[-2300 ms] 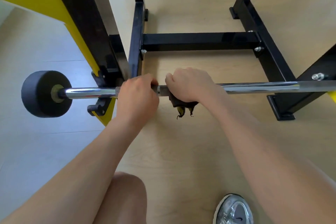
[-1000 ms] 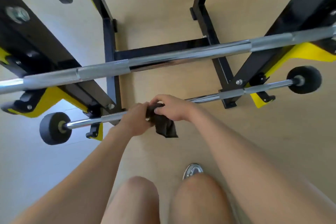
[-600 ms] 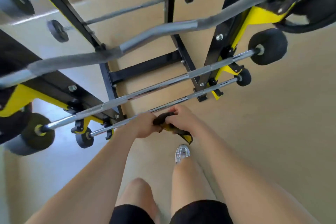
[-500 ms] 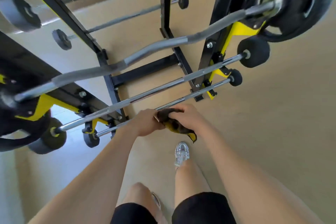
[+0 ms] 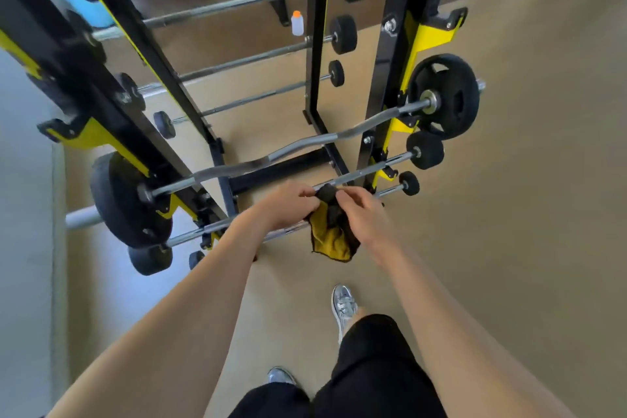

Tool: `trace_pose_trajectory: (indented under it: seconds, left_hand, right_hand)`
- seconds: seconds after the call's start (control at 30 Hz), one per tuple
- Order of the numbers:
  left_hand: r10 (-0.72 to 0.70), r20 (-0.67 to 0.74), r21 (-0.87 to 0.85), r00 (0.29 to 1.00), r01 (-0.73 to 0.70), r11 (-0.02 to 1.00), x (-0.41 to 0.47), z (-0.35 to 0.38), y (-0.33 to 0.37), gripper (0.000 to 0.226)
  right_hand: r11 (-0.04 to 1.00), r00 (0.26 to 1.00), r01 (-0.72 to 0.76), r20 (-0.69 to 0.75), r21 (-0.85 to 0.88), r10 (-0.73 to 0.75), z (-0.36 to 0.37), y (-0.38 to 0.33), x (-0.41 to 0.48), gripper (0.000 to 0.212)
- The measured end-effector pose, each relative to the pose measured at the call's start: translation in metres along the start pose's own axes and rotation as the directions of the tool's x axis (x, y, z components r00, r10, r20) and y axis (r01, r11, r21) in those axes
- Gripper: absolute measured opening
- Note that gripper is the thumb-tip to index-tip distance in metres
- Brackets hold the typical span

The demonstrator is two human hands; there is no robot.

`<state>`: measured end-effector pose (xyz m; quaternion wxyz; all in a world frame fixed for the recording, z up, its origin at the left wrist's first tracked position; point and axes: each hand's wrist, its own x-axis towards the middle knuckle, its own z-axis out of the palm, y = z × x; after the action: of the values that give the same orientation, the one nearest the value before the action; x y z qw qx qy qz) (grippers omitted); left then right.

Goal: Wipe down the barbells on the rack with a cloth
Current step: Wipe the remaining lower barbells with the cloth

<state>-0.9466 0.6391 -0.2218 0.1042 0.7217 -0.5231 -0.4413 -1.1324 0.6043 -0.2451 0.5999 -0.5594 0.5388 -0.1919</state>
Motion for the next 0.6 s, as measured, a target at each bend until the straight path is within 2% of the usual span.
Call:
trace_pose_trajectory:
  seconds: [0.07, 0.1, 0.17, 0.3, 0.4, 0.43, 0.5, 0.6]
  left_hand:
    - [0.007, -0.028, 0.017, 1.0, -0.006, 1.0, -0.008, -0.007, 0.018, 0.028]
    - [0.01, -0.031, 0.048, 0.999, -0.009, 0.999, -0.011, -0.011, 0.026, 0.027]
    - [0.019, -0.044, 0.184, 0.999, -0.011, 0.983, -0.007, -0.015, 0.04, 0.021]
    - [-0.024, -0.107, 0.219, 0.994, 0.047, 0.974, 0.017, -0.022, 0.072, 0.028]
    - [-0.094, -0.109, -0.087, 0.99, 0.085, 0.993, 0.03, -0.015, 0.11, 0.018]
    - [-0.142, -0.11, -0.238, 0.984, 0.113, 0.965, 0.034, -0.011, 0.12, 0.024]
    - [-0.143, -0.084, -0.322, 0.986, 0.109, 0.94, 0.046, -0.003, 0.135, 0.036]
    - [-0.09, -0.054, -0.367, 0.994, 0.064, 0.928, 0.065, 0.007, 0.153, 0.045]
  right_hand:
    - [0.99, 0.997, 0.012, 0.075, 0.144, -0.023, -0.007, -0.016, -0.009, 0.036]
    - [0.987, 0.992, 0.032, 0.119, 0.159, -0.051, -0.014, -0.023, -0.009, 0.041]
    - [0.994, 0.978, 0.093, 0.183, 0.058, -0.102, -0.03, -0.033, -0.004, 0.043]
    - [0.983, 0.962, 0.138, 0.251, -0.119, -0.104, -0.072, -0.048, 0.014, 0.034]
    - [0.965, 0.961, 0.206, 0.221, -0.165, -0.168, -0.107, -0.047, 0.025, 0.024]
    - [0.959, 0.961, 0.224, 0.2, -0.171, -0.188, -0.119, -0.046, 0.029, 0.02]
    - [0.948, 0.959, 0.257, 0.168, -0.189, -0.227, -0.141, -0.042, 0.038, 0.013]
    - [0.924, 0.957, 0.285, 0.137, -0.256, -0.257, -0.167, -0.04, 0.051, 0.019]
